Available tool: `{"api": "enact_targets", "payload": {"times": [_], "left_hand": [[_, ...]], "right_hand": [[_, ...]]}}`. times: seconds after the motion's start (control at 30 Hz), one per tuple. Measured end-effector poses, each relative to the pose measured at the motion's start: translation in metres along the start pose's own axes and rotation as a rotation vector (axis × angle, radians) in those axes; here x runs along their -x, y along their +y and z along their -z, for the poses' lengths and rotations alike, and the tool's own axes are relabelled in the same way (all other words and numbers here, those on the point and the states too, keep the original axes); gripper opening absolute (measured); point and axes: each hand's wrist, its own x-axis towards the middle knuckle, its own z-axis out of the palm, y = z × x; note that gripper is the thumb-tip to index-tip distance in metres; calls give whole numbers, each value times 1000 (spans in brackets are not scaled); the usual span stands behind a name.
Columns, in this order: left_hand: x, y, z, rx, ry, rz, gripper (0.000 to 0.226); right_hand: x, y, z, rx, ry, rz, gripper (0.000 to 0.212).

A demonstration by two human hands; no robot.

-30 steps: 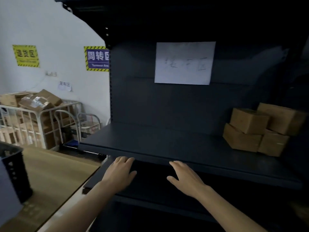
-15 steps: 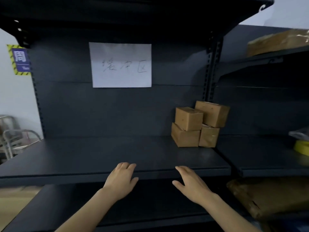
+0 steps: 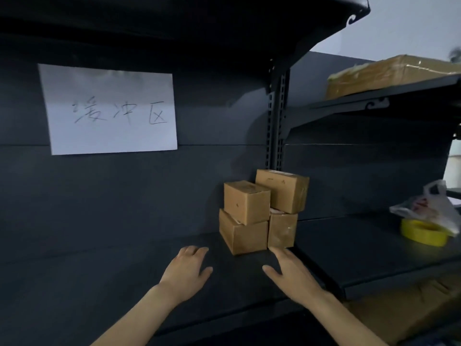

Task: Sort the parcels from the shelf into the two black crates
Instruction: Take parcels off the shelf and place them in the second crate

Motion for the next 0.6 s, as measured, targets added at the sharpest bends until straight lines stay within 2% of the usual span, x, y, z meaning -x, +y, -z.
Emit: {"api": "enact_targets", "payload": {"times": [0.33,0.5,0.6], "left_hand": [[-95,8,6,115,60,-100,54],[-125,15,10,230,114,-97,51],[-136,22,9,316,143,-86,48]], "right_hand": [[-77,4,19,-181,201,31,47],[-119,4,31,-267,286,-30,52],[-136,5,38,-355,266,-49,37]]}}
